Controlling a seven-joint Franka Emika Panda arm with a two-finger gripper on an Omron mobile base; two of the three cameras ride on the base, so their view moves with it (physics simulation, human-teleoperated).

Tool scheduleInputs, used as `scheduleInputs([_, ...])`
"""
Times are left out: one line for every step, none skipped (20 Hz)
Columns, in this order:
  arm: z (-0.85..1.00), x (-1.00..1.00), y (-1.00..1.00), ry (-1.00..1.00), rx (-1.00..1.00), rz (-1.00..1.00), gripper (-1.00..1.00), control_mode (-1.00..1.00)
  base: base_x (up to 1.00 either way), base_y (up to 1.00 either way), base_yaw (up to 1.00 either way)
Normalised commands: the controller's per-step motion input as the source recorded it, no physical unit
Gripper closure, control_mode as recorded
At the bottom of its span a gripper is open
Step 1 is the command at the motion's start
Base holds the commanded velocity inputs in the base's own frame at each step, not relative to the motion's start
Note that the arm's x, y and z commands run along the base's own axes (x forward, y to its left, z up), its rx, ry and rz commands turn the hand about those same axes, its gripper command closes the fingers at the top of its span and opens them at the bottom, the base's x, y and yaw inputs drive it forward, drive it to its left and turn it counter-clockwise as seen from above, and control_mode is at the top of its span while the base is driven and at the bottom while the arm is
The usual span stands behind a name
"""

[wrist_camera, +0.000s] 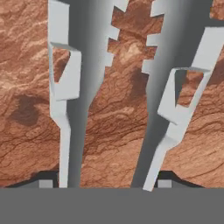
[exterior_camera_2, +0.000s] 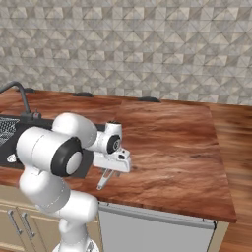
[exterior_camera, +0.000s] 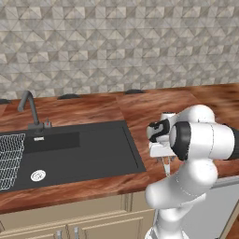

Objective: Pick up the tongs from the counter and place them near the plate next to the oven.

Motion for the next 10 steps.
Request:
scheduleInputs([-0.46, 0.00, 0.05, 0.01, 0.00, 0.00, 1.00, -1.00, 0.00, 0.00, 0.00])
scheduleInputs([-0.44, 0.00, 0.04, 0.00, 0.00, 0.00, 1.00, -1.00, 0.00, 0.00, 0.00])
scheduleInputs([-0.39, 0.00, 0.06, 0.00, 0.00, 0.00, 1.00, -1.00, 0.00, 0.00, 0.00])
scheduleInputs([-0.27, 0.00, 0.09, 0.00, 0.00, 0.00, 1.00, -1.00, 0.00, 0.00, 0.00])
scheduleInputs([-0.14, 0.00, 0.10, -0.01, 0.00, 0.00, 1.00, -1.00, 0.00, 0.00, 0.00])
scheduleInputs([-0.06, -0.11, 0.16, -0.07, 0.00, 0.00, 1.00, -1.00, 0.00, 0.00, 0.00])
scheduleInputs([-0.01, -0.21, 0.24, -0.12, 0.00, 0.00, 1.00, -1.00, 0.00, 0.00, 0.00])
scheduleInputs([0.00, -0.27, 0.29, -0.16, 0.00, 0.00, 1.00, -1.00, 0.00, 0.00, 0.00])
scheduleInputs([0.00, -0.35, 0.31, -0.21, 0.00, 0.00, 1.00, -1.00, 0.00, 0.00, 0.00])
scheduleInputs([0.01, -0.37, 0.31, -0.24, 0.00, 0.00, 1.00, -1.00, 0.00, 0.00, 0.00])
